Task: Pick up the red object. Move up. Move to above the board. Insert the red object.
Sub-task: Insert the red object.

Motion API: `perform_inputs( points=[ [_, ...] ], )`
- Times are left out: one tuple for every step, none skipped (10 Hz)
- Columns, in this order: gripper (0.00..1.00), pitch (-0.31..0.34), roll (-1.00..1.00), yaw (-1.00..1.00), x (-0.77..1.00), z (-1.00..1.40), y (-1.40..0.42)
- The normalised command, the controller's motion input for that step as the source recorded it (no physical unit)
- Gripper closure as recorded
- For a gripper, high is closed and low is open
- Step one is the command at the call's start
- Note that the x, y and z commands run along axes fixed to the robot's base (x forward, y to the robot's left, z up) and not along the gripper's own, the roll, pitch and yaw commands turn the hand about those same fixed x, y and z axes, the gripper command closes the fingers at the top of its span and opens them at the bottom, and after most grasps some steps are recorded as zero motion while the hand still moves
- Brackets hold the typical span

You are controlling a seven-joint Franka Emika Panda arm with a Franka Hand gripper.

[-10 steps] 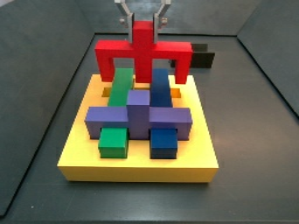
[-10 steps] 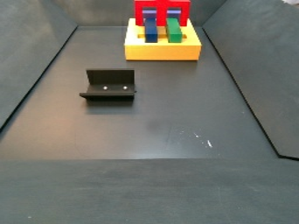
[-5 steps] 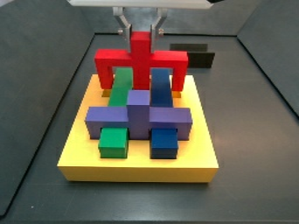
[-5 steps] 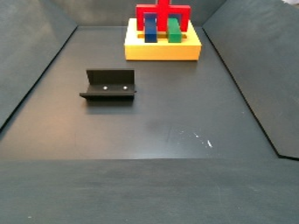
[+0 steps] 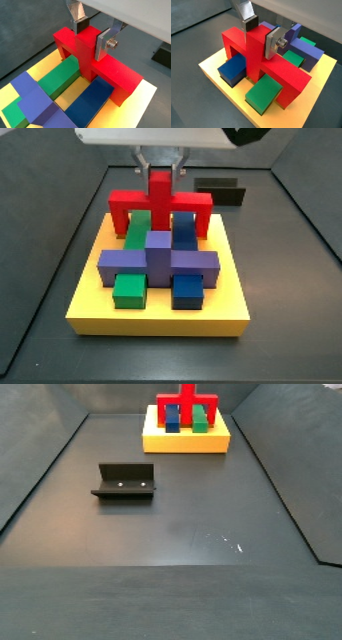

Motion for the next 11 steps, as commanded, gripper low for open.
perform_inputs(
  points=[
    [1.00, -0.041, 0.06, 0.08, 0.00, -0.25, 0.00],
    [1.00, -0.039, 0.08, 0.08, 0.00, -0.19, 0.00],
    [1.00, -0.026, 0.05, 0.07, 0.00, -0.12, 0.00],
    [1.00, -0.016, 0.03, 0.07, 0.00, -0.08, 0.04],
    [1.00, 0.000, 0.02, 0.03, 0.00, 0.00, 0.15],
    [1.00, 0.000, 0.00, 0.00, 0.06, 0.00, 0.19],
    [1.00, 0.000, 0.04, 0.02, 0.06, -0.01, 0.02],
    [1.00, -0.019, 0.00, 0.00, 0.04, -0.26, -0.06],
    [1.00, -0.034, 0.00, 0.00, 0.03, -0.31, -0.17],
    [1.00, -0.019, 0.02, 0.00, 0.07, -0.30, -0.22],
    [1.00, -0.003, 0.01, 0.00, 0.11, -0.32, -0.05]
  ],
)
